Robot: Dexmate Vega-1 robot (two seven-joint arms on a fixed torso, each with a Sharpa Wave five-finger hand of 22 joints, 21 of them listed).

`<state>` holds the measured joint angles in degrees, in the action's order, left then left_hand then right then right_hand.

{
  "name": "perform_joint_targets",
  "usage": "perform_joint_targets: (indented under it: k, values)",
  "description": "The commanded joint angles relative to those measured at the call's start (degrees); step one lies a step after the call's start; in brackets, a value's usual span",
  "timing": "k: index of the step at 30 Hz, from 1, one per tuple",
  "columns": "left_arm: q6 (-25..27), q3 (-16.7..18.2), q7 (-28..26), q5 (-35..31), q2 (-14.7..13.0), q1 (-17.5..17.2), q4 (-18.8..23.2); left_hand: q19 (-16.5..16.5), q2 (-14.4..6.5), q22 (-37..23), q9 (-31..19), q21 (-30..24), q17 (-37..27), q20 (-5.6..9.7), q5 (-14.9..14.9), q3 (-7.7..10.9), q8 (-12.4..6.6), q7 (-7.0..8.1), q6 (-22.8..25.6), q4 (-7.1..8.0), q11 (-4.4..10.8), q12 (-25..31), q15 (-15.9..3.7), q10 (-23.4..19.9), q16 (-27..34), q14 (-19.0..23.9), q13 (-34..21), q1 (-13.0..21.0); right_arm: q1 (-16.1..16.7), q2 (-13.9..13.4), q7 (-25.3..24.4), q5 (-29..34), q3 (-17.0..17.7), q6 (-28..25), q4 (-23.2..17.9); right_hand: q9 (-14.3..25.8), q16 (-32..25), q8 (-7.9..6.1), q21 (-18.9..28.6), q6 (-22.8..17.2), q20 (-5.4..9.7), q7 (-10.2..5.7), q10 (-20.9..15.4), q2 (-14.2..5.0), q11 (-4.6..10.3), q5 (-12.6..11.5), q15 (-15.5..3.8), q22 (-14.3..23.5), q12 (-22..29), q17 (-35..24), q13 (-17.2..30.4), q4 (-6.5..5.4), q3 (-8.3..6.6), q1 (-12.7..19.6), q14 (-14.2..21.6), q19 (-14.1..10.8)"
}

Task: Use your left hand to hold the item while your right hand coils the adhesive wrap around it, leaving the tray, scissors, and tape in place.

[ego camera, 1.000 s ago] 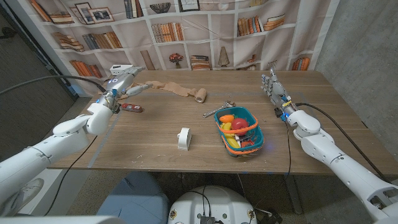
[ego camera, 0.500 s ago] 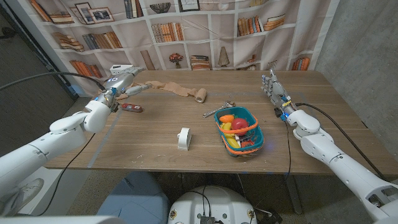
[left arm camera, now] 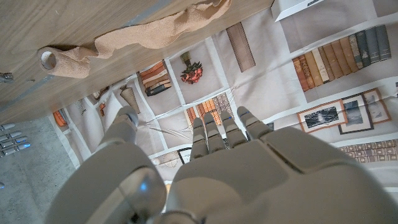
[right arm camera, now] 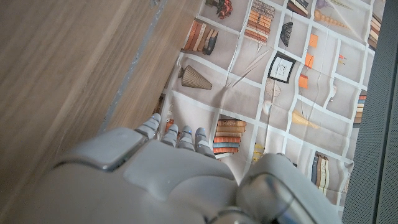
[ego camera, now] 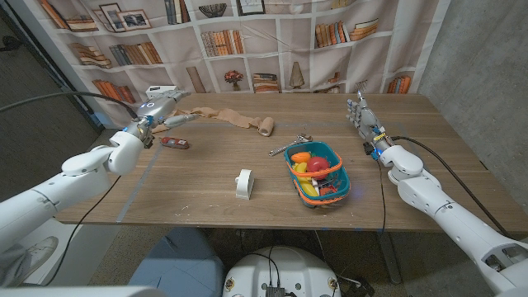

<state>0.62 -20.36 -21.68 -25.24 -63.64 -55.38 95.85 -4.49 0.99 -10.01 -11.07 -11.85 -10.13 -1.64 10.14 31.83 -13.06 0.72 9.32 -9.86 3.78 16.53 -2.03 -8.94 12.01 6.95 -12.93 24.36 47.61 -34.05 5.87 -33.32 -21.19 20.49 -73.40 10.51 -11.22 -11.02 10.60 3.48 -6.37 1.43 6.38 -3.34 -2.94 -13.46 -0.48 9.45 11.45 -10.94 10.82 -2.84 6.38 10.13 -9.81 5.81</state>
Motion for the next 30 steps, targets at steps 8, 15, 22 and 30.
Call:
perform_joint_targets:
  k: [8,15,22,30]
  values:
    - [3.13,0.48,0.27,-0.74,-1.8,-1.43,1.12,-0.31,0.21,-0.14,-0.4,0.08,-0.17,-0.33,0.03,0.19,0.28,0.57,-0.89,-0.12,0.52,-0.17,-0.34,-0.05,-0.67,-0.28,-0.33,1.55,-1.5,0.67,1.37,0.02,-0.43,0.8,2.04,0.15,0.01,-0.03,0.08,0.08,-0.25,-0.33,-0.27,-0.21,0.36,0.08,-0.43,0.29,0.16,-0.2,0.07,0.25,0.15,0.7,-5.37,0.27]
    - [4.69,0.2,1.07,-1.13,-2.23,-1.43,1.31,-1.45,0.32,-0.24,-0.6,-0.23,-0.24,0.11,-0.01,0.15,0.51,0.37,-1.59,0.07,0.81,-0.2,-0.39,-0.23,-0.52,0.28,-0.55,2.13,-1.15,0.36,0.96,-0.05,-0.41,0.01,1.21,0.15,0.01,-0.05,0.09,0.03,-0.25,-0.34,-0.27,-0.24,0.38,0.14,-0.41,0.3,0.14,-0.2,0.08,0.29,0.14,0.76,-5.41,0.28]
    - [4.73,-0.23,1.14,-1.57,-2.6,-1.12,0.94,-0.81,0.34,-0.29,-0.7,0.09,-0.3,-0.02,-0.05,0.08,0.37,0.64,-1.27,0.21,1.26,0.0,-0.71,-0.82,-0.5,0.44,-0.73,2.37,-0.45,0.04,0.26,-0.06,-0.21,-0.3,0.22,0.16,-0.02,-0.06,0.09,0.02,-0.29,-0.29,-0.3,-0.27,0.38,0.18,-0.45,0.3,0.14,-0.21,0.08,0.32,0.12,0.8,-5.39,0.3]
    - [4.26,-1.25,0.4,-3.56,-2.95,-0.43,0.02,-0.77,0.41,-0.33,-0.82,0.15,-0.43,-0.13,-0.08,-0.1,0.07,0.85,-0.5,0.38,1.64,0.47,-1.34,-2.03,-0.08,1.65,-1.09,2.62,-0.13,-0.06,0.14,0.17,-0.23,-0.03,-0.12,0.16,-0.05,-0.05,0.1,0.04,-0.3,-0.31,-0.28,-0.34,0.37,0.24,-0.47,0.3,0.12,-0.22,0.09,0.37,0.08,0.87,-5.36,0.31]
